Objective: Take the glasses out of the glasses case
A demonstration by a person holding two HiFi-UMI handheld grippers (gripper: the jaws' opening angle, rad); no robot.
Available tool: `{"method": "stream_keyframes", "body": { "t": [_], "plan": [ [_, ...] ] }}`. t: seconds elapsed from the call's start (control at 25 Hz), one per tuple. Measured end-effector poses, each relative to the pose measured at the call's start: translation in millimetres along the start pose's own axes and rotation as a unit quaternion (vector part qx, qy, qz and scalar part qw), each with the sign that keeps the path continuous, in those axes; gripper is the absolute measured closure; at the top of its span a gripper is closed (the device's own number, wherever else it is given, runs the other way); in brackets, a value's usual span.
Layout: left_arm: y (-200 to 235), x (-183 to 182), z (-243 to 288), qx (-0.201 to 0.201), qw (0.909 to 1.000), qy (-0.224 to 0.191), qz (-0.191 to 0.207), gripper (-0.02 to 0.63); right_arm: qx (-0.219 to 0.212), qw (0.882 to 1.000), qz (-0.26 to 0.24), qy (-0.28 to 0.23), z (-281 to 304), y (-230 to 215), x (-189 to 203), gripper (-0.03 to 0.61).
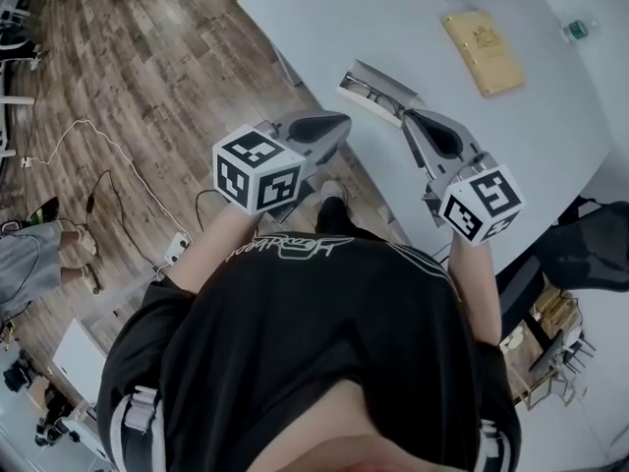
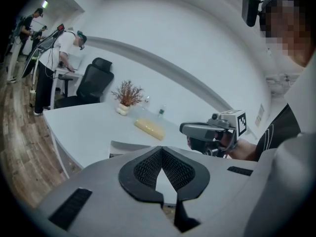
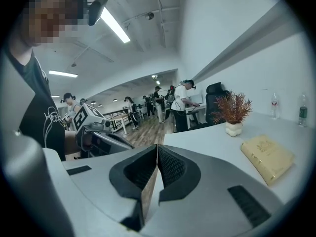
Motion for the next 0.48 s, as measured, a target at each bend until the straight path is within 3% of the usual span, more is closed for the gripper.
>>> {"method": "stream_keyframes", "body": {
  "t": [0.48],
  "plan": [
    [34, 9, 12, -0.001, 0.9995, 0.012, -0.030, 0.606, 0.017, 0.997, -0.020, 0.069, 41, -25, 23, 0.568]
  ]
}}
Point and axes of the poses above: the fingertips, and each gripper's own axes: z forward along the fingers, y to its left, x out of its underside, the point moved 9 cm from there along -z, backward along the fingers, and after that the axes turned 13 degrees about x, right-handed, at the moved point
